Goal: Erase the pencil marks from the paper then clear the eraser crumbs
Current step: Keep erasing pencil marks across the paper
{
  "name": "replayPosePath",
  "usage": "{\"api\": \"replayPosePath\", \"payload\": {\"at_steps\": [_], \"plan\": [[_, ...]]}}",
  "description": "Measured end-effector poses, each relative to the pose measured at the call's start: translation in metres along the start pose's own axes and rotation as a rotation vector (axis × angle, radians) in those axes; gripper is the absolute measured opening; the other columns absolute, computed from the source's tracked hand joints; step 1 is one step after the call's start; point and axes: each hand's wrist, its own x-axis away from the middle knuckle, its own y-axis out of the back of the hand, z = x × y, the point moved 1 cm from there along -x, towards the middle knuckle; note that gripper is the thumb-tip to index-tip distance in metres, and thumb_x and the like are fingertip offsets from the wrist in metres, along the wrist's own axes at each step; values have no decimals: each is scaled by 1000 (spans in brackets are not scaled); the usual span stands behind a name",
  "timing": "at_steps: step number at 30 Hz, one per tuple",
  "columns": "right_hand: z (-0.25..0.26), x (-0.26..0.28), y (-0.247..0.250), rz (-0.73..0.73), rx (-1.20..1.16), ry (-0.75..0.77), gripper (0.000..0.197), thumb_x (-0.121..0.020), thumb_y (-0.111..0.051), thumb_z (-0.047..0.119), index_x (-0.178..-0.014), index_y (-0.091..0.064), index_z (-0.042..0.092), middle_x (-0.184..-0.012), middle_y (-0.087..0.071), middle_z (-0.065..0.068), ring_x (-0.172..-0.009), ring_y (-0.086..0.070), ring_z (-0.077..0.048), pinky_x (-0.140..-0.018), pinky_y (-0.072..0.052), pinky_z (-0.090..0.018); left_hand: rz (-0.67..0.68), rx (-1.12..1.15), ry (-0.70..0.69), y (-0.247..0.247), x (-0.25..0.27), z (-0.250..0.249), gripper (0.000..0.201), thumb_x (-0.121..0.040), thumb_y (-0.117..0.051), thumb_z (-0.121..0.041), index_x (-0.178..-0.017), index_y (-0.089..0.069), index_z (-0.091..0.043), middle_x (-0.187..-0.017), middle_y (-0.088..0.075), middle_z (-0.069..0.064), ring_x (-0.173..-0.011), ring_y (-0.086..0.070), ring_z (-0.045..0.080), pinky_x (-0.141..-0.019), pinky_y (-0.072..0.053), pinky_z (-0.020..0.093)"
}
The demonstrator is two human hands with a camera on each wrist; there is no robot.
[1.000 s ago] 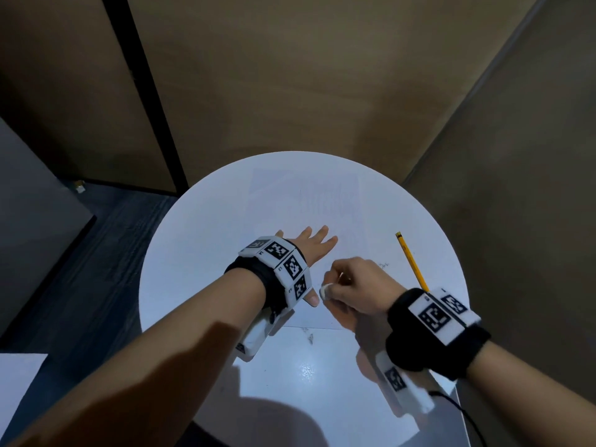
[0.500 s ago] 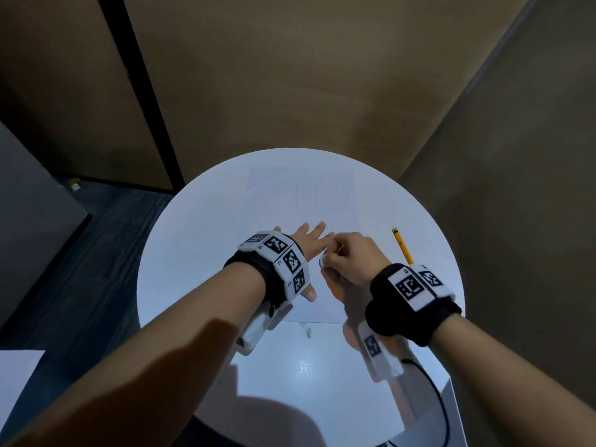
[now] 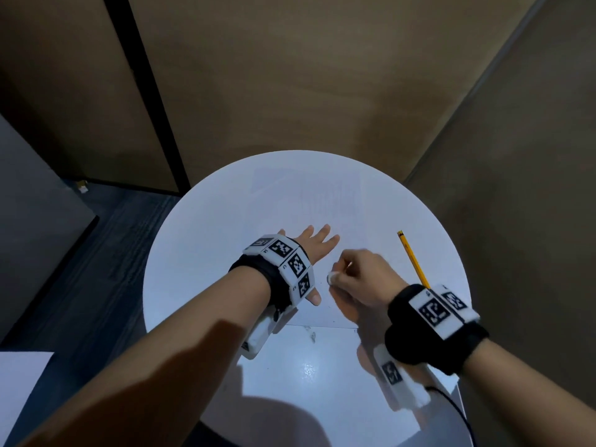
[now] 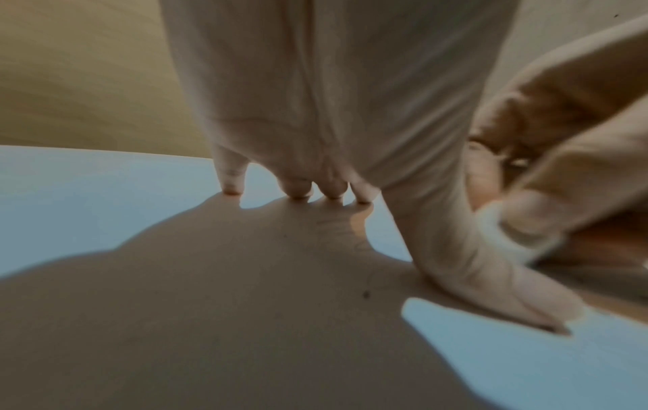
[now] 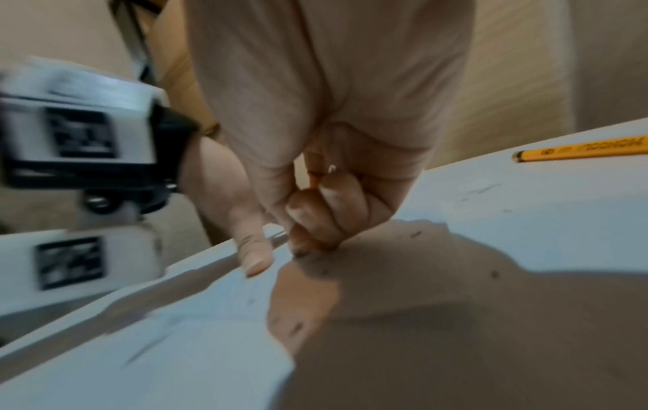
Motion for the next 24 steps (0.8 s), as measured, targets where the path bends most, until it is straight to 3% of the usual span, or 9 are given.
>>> {"api": "replayPosePath", "payload": {"at_steps": [2,4,7,10,16,20,22,24], "plan": [[1,11,-5,107,43,47,15,-89,-58,22,-75,-53,21,-70,-54,12,-61,-48,3,-52,-35,-8,5,-2,-3,0,0,0,124,-71,-78,-46,-149,16,-25,-156,25,-2,-145,15,24,-110,-4,65],[1,8,-1,115,44,45,11,-88,-59,21,-78,-56,18,-71,-56,11,-63,-50,0,-55,-35,-10,6,-7,-5,1,0,-2,124,-72,-78,-46,-149,17,-25,-156,25,-2,-145,15,24,-110,-4,65],[0,-16,8,-32,43,-27,8,-87,-59,19,-81,-58,14,-83,-60,1,-74,-52,-12,-56,-36,-17,17,-9,8,3,1,-4,123,-73,-78,-43,-149,17,-24,-156,25,-1,-145,15,25,-110,-6,65],[-1,-18,5,-128,-20,-62,9,-87,-59,19,-81,-57,13,-84,-59,-1,-76,-52,-13,-53,-33,-10,18,-6,6,5,4,-5,123,-73,-78,-43,-149,17,-24,-156,25,-1,-145,15,25,-110,-6,66],[-1,7,0,98,7,9,10,-87,-61,22,-79,-58,17,-71,-57,11,-64,-50,1,-53,-36,-8,26,-14,9,6,4,-6,121,-75,-77,-42,-149,17,-24,-156,25,-2,-145,15,24,-111,-5,64],[-3,-25,14,-138,-18,-103,9,-87,-60,19,-81,-58,12,-90,-65,-5,-78,-52,-14,-61,-36,-22,-6,1,1,1,0,-2,123,-73,-78,-44,-150,17,-26,-156,25,-2,-145,15,24,-111,-6,65],[-3,-28,13,-200,-42,-121,10,-87,-60,18,-81,-58,10,-93,-66,-9,-78,-52,-16,-55,-36,-20,-20,-3,-2,-2,-2,0,124,-71,-78,-46,-150,17,-26,-156,24,-2,-145,15,25,-110,-5,66],[-2,-18,9,-114,-17,-91,9,-87,-60,18,-82,-58,11,-87,-64,-5,-74,-53,-14,-54,-35,-12,-5,-4,1,0,-2,-1,125,-71,-78,-45,-150,17,-26,-156,25,-1,-145,15,25,-110,-5,65]]}}
